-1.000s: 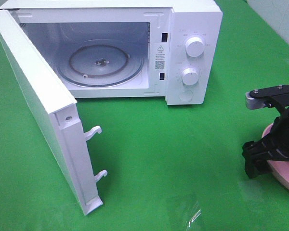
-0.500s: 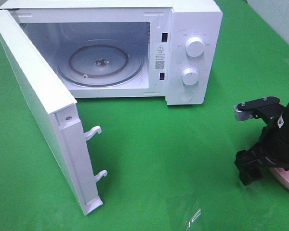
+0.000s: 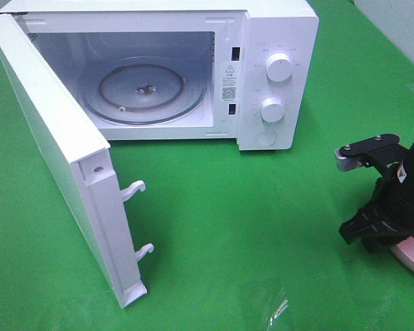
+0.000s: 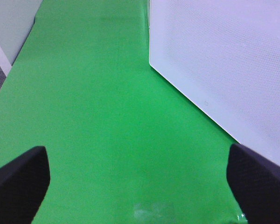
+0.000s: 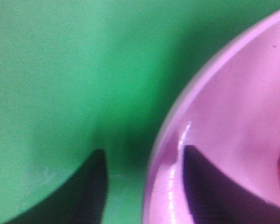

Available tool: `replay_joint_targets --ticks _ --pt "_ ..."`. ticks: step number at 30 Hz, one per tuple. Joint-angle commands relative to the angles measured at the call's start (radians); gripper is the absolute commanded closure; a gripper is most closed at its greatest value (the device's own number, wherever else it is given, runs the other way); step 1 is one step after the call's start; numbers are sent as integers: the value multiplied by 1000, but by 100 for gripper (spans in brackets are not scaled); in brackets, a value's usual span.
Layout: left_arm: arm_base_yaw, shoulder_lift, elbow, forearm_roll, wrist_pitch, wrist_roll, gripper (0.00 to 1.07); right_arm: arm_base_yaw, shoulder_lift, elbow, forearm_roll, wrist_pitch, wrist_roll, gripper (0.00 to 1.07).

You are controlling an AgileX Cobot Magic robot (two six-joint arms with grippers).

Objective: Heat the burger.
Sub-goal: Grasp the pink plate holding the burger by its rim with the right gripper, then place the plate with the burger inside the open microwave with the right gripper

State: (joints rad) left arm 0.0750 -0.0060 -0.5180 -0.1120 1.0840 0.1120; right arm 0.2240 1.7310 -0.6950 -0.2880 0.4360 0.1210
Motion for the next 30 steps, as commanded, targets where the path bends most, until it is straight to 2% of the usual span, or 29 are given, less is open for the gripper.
replay_joint_targets --ticks 1,4,5,6,20,30 --pt "-2 -6 2 -1 -14 0 12 -3 3 -2 -43 -3 46 94" --pt "-2 -6 2 -1 -14 0 12 -3 3 -2 -43 0 49 99" --pt "-2 -6 2 -1 -14 0 12 -3 3 -2 -43 6 50 105" --pt "-2 -6 2 -1 -14 0 12 -3 3 -2 -43 11 50 107" --pt "-2 -6 2 -1 -14 0 12 0 3 -2 -43 79 58 107" --pt "-2 -6 2 -1 -14 0 12 82 -67 -2 -87 179 105 107"
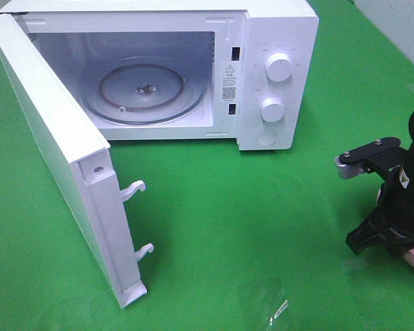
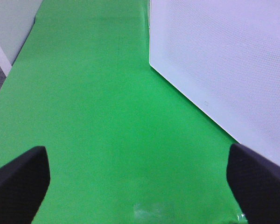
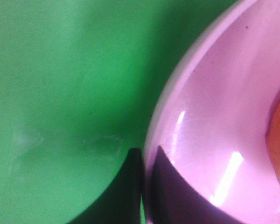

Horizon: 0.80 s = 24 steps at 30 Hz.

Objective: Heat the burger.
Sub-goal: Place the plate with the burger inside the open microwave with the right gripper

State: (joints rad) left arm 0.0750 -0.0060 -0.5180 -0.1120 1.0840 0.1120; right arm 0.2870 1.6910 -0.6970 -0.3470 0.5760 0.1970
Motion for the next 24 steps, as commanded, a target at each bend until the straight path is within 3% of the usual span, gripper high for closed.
replay_joint_targets --ticks 1,13,24 --pt "-2 -6 2 -1 -14 0 12 19 -27 0 -28 39 29 107" --pt "-2 -6 2 -1 -14 0 12 96 -137 1 -136 167 121 107" --pt "-2 -6 2 -1 -14 0 12 246 -250 2 -186 289 149 107"
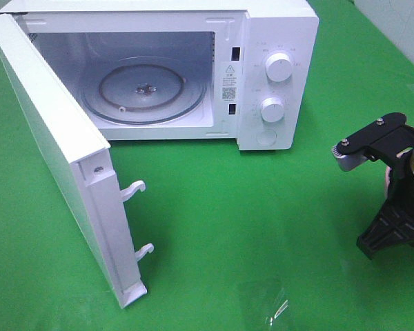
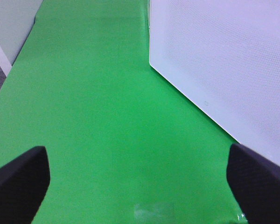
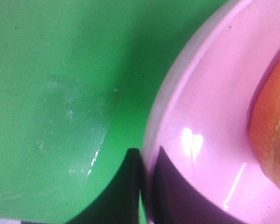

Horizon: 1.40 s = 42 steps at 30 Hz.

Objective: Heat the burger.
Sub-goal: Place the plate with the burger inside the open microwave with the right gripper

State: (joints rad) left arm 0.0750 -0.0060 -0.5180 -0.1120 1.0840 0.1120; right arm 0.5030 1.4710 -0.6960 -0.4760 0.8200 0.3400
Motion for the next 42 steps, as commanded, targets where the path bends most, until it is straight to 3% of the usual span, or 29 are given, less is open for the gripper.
replay_joint_targets --ticks 1,16,24,42 --pt "-2 -6 2 -1 -14 0 12 30 -30 1 -57 45 6 107" --pt "-2 -6 2 -1 -14 0 12 209 -153 7 -72 148 5 107" --pt "-2 -6 2 -1 -14 0 12 336 -265 95 -76 166 1 107" --pt "-2 -6 2 -1 -14 0 12 461 -416 202 -81 195 0 107"
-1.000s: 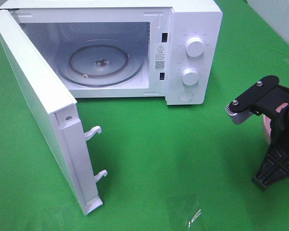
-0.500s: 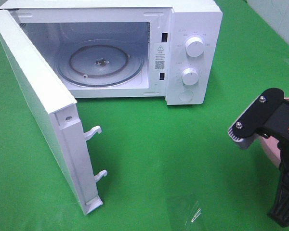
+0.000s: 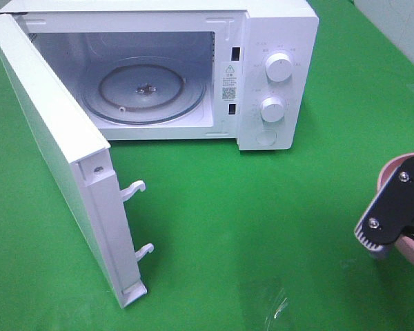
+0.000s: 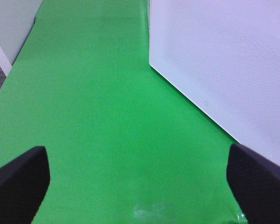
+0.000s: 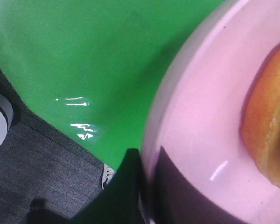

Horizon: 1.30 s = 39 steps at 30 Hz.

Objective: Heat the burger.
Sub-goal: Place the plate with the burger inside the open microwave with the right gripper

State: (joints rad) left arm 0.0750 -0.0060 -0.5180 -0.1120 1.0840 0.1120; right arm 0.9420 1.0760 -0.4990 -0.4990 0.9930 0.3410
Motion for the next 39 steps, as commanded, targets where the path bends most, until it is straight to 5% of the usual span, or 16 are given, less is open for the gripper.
replay_joint_targets --ticks 1,39 --pt "-2 -6 2 -1 -14 0 12 40 -29 5 -66 24 -1 107" --pt "-2 -6 2 -1 -14 0 12 352 -29 5 -157 18 -3 107"
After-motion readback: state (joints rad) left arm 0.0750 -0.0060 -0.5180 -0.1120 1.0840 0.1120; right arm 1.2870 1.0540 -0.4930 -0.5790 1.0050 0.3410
